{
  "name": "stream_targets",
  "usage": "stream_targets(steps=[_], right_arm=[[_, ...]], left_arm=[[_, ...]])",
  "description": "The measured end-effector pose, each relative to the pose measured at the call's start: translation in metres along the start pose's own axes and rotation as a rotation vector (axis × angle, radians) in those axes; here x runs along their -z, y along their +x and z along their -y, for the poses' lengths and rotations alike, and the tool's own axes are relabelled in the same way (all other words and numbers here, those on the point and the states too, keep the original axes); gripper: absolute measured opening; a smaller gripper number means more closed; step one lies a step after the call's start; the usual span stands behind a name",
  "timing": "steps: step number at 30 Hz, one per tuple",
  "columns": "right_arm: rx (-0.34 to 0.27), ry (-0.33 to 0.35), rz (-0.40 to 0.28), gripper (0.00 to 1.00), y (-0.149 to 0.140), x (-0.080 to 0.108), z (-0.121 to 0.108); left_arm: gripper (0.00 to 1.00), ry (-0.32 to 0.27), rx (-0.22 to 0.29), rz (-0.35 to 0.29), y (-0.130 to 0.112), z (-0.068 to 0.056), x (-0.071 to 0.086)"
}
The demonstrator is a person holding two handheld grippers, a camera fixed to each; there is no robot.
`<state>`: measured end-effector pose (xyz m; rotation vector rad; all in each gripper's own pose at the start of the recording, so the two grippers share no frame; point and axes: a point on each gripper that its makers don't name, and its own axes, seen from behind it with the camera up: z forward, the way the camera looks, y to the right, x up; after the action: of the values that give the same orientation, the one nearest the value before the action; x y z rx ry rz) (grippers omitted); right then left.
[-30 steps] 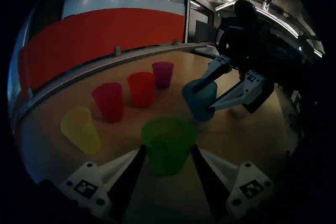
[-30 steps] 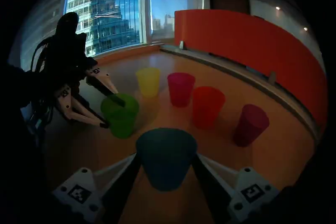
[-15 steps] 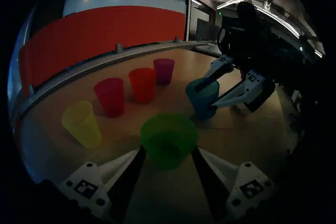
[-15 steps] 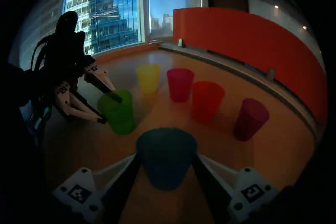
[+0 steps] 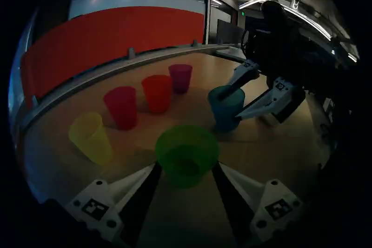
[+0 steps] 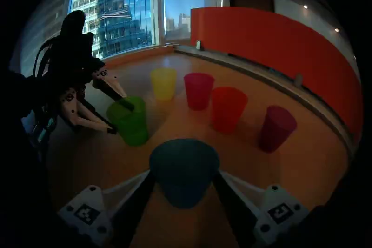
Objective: Pour water
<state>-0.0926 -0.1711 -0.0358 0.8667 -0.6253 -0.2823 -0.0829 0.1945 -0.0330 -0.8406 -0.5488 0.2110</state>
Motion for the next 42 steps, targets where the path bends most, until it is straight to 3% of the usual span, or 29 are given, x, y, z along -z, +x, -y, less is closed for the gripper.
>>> stream_targets(steps=[5, 18, 24, 28, 42], right_arm=[[0.022, -0.017, 0.039, 0.91, -0.014, -0.003, -0.001], [0.018, -0.019, 0.03, 1.0, -0.009, 0.0, -0.001], [0.019, -0.026, 0.03, 1.0, -0.009, 0.002, -0.002], [0.02, -0.029, 0.034, 1.0, -0.011, 0.003, -0.003], [0.029, -0.045, 0.028, 1.0, -0.013, 0.017, 0.001]], left_arm=[[0.79, 0.001, -0.002, 0.001, 0.0, 0.0, 0.0], [0.78, 0.002, -0.009, 0.004, 0.0, 0.0, 0.001], [0.81, 0.01, -0.011, 0.007, 0.001, 0.001, 0.002], [0.88, 0.022, -0.023, -0.001, 0.005, 0.003, 0.004], [0.9, 0.043, -0.017, 0.019, -0.003, 0.002, 0.015]])
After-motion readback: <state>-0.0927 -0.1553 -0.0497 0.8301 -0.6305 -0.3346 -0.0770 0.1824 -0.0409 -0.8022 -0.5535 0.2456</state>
